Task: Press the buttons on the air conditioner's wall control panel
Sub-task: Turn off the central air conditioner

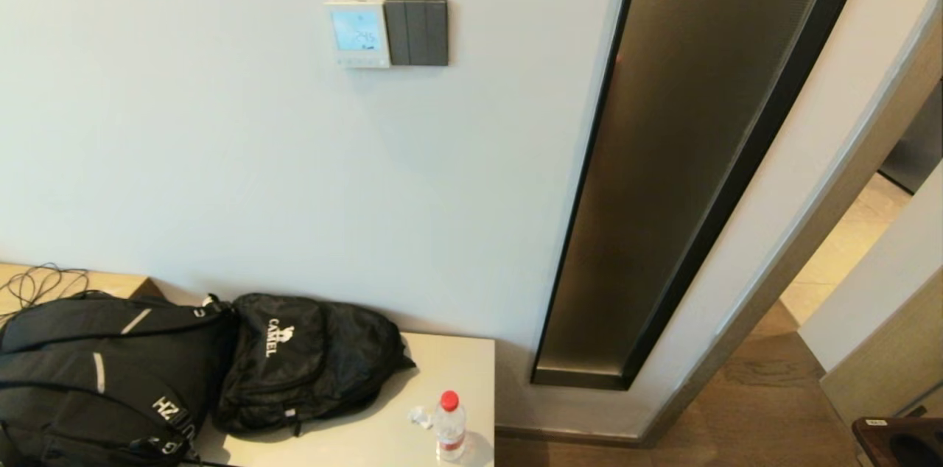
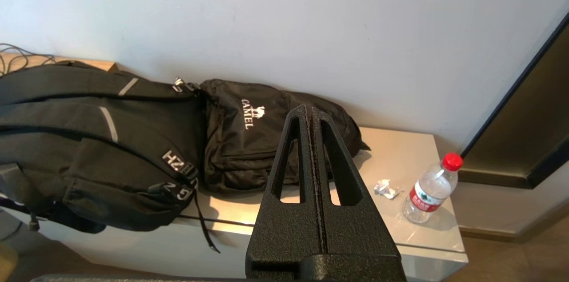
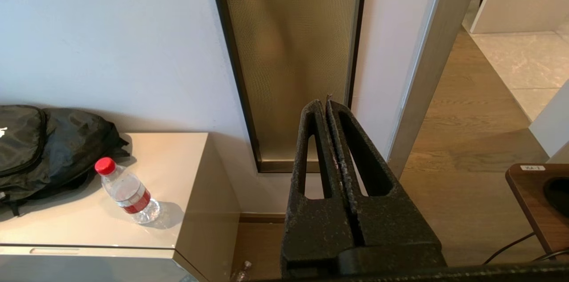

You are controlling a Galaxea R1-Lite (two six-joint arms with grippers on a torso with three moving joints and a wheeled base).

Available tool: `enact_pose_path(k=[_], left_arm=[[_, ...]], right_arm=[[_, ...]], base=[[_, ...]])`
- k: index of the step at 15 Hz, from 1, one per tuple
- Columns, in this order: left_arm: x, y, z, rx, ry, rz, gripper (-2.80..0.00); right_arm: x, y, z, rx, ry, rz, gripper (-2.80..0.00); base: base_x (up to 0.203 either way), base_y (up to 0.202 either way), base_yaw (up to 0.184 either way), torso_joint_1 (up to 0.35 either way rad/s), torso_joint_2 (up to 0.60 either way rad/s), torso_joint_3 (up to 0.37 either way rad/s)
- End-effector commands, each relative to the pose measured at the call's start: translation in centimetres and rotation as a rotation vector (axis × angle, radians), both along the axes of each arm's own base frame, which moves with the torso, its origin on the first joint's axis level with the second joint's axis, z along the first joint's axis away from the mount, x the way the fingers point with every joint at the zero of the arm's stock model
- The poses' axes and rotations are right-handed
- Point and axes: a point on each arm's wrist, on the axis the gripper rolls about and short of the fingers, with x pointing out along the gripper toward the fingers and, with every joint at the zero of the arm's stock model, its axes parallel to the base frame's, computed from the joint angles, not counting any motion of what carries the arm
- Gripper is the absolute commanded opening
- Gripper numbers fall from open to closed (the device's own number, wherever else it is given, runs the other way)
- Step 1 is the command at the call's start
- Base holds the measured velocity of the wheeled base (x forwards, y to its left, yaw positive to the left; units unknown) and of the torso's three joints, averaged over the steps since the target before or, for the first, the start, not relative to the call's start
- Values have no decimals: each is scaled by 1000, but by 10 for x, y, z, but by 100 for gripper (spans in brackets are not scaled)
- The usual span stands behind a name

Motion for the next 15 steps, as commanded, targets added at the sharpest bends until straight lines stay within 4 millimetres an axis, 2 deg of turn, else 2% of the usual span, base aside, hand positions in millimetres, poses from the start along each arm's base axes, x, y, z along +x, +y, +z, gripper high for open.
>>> enact_pose_path(k=[1,15], left_arm=[[0,0,0,-2,2,0,-280],[0,0,1,-5,-5,0,-280]], right_arm=[[0,0,0,1,1,0,-280],[0,0,0,5,-2,0,-280]], base=[[0,0,0,0,0,0],[0,0,0,0,0,0]])
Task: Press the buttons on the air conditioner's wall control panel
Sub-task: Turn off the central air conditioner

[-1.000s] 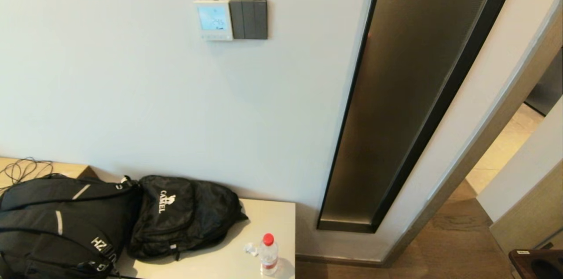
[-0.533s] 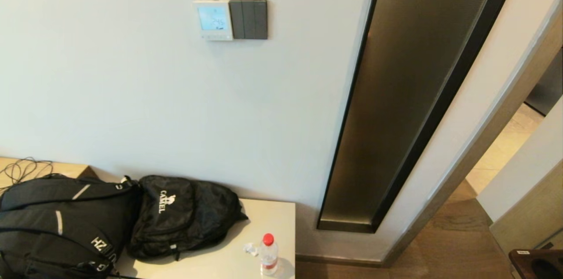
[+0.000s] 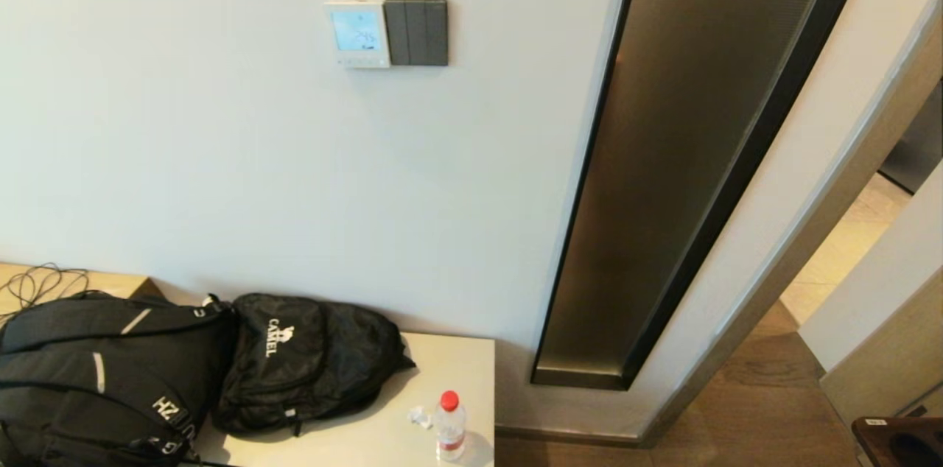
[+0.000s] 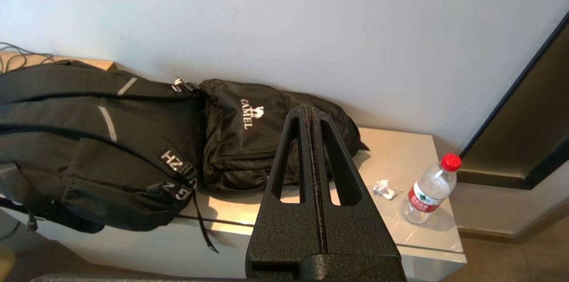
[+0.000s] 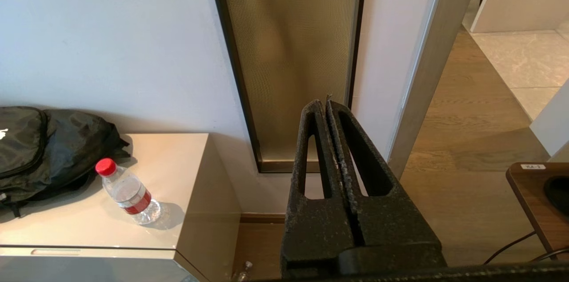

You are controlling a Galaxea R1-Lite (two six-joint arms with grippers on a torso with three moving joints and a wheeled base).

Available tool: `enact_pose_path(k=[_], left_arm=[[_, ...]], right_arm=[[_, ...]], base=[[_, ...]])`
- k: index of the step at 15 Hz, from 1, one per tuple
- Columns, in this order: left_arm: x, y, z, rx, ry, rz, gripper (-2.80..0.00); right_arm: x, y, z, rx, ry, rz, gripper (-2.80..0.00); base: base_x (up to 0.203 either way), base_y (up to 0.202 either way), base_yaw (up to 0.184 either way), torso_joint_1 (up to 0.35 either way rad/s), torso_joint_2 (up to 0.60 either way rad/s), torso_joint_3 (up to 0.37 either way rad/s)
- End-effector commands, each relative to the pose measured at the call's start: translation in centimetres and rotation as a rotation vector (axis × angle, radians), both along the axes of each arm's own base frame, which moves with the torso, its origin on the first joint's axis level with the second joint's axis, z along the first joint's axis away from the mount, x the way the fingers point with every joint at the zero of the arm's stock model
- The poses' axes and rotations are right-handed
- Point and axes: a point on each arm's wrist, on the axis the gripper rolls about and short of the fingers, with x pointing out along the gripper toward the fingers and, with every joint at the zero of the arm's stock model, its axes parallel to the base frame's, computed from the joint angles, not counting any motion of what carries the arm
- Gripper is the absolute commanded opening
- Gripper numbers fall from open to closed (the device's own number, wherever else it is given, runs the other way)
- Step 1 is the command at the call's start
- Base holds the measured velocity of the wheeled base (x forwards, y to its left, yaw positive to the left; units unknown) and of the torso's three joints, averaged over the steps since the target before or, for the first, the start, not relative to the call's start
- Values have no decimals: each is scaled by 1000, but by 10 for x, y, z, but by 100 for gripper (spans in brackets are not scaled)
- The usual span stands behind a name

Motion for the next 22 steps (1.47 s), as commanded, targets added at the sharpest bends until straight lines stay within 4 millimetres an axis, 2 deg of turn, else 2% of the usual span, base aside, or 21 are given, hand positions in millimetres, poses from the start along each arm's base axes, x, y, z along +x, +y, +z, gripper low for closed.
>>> enact_pose_path(k=[1,12,16,19,22], left_arm=[[0,0,0,0,-1,1,-280],[-1,0,4,18,-7,3,-280],[-8,0,56,15,-95,2,-280],[-9,0,116,13,-171,-5,-280],[10,0,173,10,-205,-17,-280]], right_arm=[[0,0,0,1,3,1,-280],[0,0,0,1,3,0,-280],[0,0,0,1,1,1,-280],[0,0,0,1,1,-1,-280],[0,0,0,1,1,-1,-280]], base=[[0,0,0,0,0,0],[0,0,0,0,0,0],[0,0,0,0,0,0],[0,0,0,0,0,0],[0,0,0,0,0,0]])
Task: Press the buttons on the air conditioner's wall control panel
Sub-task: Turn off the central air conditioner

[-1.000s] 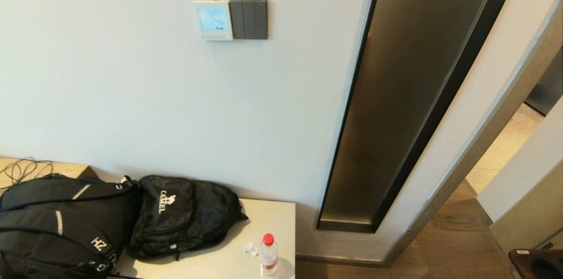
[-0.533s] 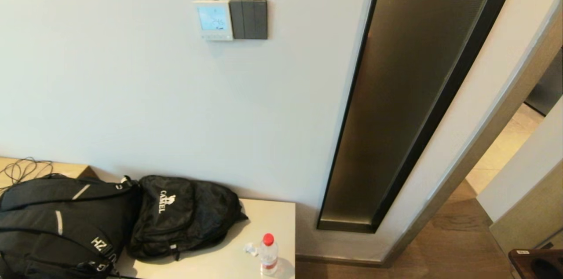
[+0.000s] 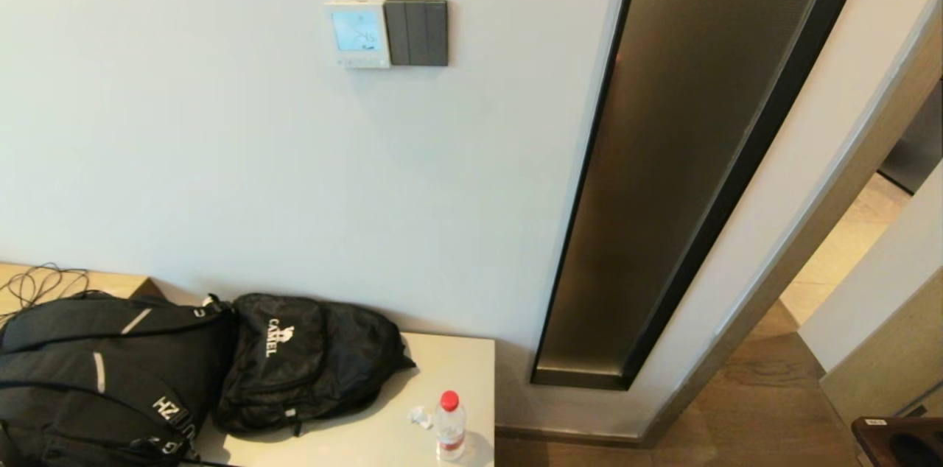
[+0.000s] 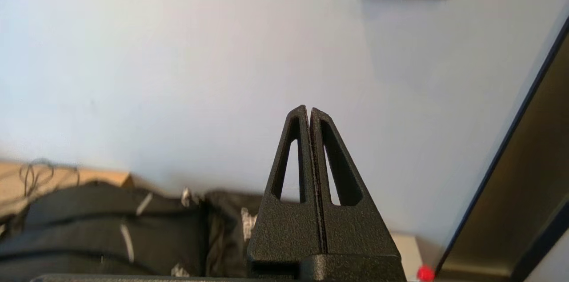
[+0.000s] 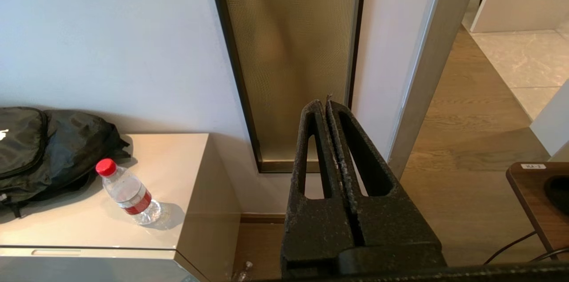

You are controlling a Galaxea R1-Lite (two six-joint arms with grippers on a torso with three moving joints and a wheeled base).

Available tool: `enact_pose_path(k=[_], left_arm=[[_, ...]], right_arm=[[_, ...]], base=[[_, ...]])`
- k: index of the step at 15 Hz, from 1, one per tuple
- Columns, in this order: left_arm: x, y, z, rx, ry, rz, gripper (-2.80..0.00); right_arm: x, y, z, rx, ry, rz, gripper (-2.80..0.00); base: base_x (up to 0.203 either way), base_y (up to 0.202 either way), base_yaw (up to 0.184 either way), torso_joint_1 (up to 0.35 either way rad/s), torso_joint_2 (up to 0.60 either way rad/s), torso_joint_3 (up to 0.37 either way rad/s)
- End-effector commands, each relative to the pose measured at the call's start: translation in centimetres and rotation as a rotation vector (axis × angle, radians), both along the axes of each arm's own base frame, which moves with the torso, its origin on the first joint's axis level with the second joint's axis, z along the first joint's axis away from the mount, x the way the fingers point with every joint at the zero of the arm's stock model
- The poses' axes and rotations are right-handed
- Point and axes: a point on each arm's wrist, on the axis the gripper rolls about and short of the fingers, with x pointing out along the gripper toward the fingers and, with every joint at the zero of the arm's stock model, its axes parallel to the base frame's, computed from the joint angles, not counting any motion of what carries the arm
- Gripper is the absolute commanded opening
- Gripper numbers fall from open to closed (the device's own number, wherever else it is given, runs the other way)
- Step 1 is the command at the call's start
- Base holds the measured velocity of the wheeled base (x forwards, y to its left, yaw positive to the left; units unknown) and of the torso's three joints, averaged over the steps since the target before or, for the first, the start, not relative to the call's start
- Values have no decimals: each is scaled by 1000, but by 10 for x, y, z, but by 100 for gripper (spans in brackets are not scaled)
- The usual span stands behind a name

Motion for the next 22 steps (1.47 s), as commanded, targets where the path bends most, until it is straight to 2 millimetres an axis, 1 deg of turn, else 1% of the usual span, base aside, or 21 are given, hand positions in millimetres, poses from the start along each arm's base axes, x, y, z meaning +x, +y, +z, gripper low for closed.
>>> enact_pose_path(k=[1,5,6,9,11,12,14,17,19,22], left_arm=[[35,-1,37,1,43,-9,-280],[81,-2,107,9,-41,-46,-280],[94,-3,118,15,-42,-68,-280],[145,-6,149,23,-25,-117,-280],[181,-18,166,16,-21,-179,-280],[198,-26,171,11,-13,-201,-280],[232,-49,178,-1,3,-248,-280],[277,-80,180,-6,22,-291,-280],[304,-95,175,-4,40,-303,-280],[340,-110,156,4,93,-303,-280]], right_arm=[[0,0,0,0,1,2,-280],[0,0,0,0,1,0,-280],[0,0,0,0,1,1,-280],[0,0,0,0,1,0,-280],[0,0,0,0,1,0,-280],[0,0,0,0,1,0,-280],[0,0,0,0,1,0,-280],[0,0,0,0,1,1,-280],[0,0,0,0,1,2,-280],[0,0,0,0,1,2,-280]], base=[[0,0,0,0,0,0],[0,0,0,0,0,0],[0,0,0,0,0,0],[0,0,0,0,0,0],[0,0,0,0,0,0],[0,0,0,0,0,0],[0,0,0,0,0,0],[0,0,0,0,0,0],[0,0,0,0,0,0],[0,0,0,0,0,0]])
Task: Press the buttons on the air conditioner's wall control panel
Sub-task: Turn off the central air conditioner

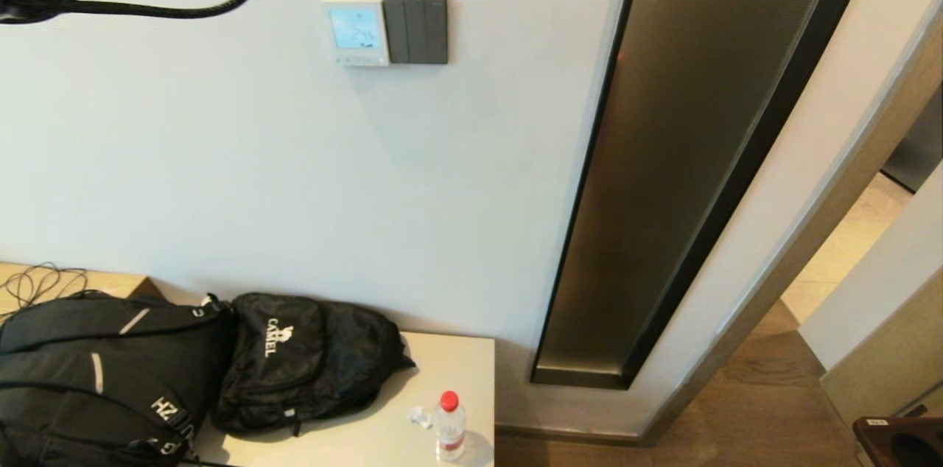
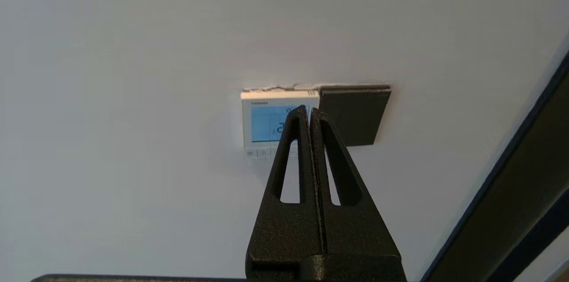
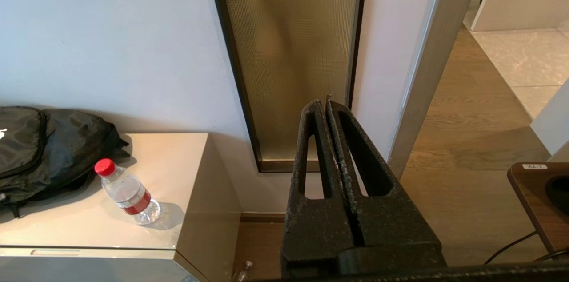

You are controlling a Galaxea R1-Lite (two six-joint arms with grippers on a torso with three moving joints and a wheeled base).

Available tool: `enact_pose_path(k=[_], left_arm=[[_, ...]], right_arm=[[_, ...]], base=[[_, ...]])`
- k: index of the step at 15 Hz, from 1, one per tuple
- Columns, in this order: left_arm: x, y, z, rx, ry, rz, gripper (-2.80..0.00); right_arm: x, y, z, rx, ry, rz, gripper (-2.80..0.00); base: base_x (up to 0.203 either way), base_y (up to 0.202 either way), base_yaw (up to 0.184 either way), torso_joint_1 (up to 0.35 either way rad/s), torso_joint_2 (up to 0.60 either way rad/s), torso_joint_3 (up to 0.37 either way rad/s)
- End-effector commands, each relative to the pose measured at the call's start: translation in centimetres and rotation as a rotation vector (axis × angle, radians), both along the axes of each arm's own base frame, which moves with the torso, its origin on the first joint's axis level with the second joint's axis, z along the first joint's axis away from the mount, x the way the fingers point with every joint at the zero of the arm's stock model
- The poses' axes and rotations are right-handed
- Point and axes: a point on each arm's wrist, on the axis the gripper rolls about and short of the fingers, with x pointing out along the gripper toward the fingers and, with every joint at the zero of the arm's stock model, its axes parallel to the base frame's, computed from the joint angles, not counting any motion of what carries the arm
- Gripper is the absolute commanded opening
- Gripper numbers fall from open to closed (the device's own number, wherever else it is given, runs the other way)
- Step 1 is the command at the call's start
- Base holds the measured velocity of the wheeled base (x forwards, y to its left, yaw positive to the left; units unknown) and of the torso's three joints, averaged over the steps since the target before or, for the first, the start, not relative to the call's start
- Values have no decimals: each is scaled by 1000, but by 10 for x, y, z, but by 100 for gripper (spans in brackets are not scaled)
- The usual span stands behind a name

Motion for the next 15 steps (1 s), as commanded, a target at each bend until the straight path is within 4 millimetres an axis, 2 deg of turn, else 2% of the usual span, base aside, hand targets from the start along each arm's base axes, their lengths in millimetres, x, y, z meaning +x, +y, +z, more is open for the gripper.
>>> enact_pose_path(k=[1,5,11,15], left_arm=[[42,-16,-29,26,73,-3,-280],[84,-32,-61,36,109,18,-280],[96,-65,-76,47,129,-41,-280],[112,-78,-98,58,154,-49,-280]], right_arm=[[0,0,0,0,1,1,-280],[0,0,-1,0,2,1,-280],[0,0,0,0,1,1,-280],[0,0,-1,0,4,1,-280]], base=[[0,0,0,0,0,0],[0,0,0,0,0,0],[0,0,0,0,0,0],[0,0,0,0,0,0]])
